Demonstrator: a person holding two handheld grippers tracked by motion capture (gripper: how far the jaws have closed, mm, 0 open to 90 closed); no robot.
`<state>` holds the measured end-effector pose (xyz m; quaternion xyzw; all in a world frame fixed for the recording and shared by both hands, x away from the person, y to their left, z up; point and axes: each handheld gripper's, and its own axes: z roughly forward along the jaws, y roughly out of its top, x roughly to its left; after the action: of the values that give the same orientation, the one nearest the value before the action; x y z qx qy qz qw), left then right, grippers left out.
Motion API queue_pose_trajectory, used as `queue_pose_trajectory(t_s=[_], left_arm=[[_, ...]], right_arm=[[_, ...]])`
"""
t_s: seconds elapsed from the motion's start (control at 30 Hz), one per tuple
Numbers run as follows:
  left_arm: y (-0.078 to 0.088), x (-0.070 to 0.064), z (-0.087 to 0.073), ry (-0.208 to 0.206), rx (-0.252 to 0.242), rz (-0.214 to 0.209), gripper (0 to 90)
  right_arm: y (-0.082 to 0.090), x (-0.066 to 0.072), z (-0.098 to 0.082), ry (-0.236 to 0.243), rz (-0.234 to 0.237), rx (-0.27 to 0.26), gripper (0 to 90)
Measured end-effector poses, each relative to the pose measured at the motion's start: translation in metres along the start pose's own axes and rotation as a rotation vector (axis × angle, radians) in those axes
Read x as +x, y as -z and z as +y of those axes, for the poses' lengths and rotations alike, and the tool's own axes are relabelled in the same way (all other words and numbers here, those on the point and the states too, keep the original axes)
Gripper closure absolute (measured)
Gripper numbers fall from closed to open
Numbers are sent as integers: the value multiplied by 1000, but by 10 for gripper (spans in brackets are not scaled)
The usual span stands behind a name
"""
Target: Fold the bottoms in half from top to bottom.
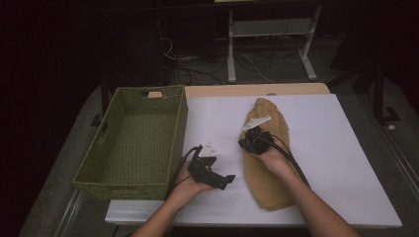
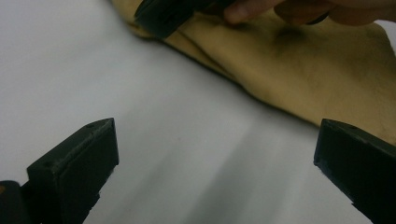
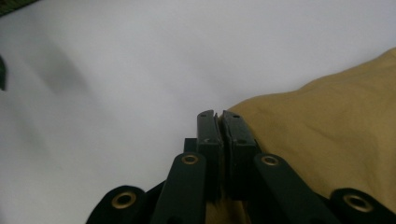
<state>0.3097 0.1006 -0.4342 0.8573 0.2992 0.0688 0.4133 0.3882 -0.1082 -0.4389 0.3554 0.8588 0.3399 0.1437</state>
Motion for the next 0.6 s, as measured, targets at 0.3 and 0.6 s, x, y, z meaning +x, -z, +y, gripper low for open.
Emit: queue_pose_trajectory(t_s=[0.3, 0.6], left_arm=[[1, 0, 0, -2, 0, -2, 1], [0, 0, 0, -3, 3, -2, 1]], right_arm=[[-18, 26, 18, 49, 39, 1, 857], [-5, 16, 17, 18, 66, -24, 597]])
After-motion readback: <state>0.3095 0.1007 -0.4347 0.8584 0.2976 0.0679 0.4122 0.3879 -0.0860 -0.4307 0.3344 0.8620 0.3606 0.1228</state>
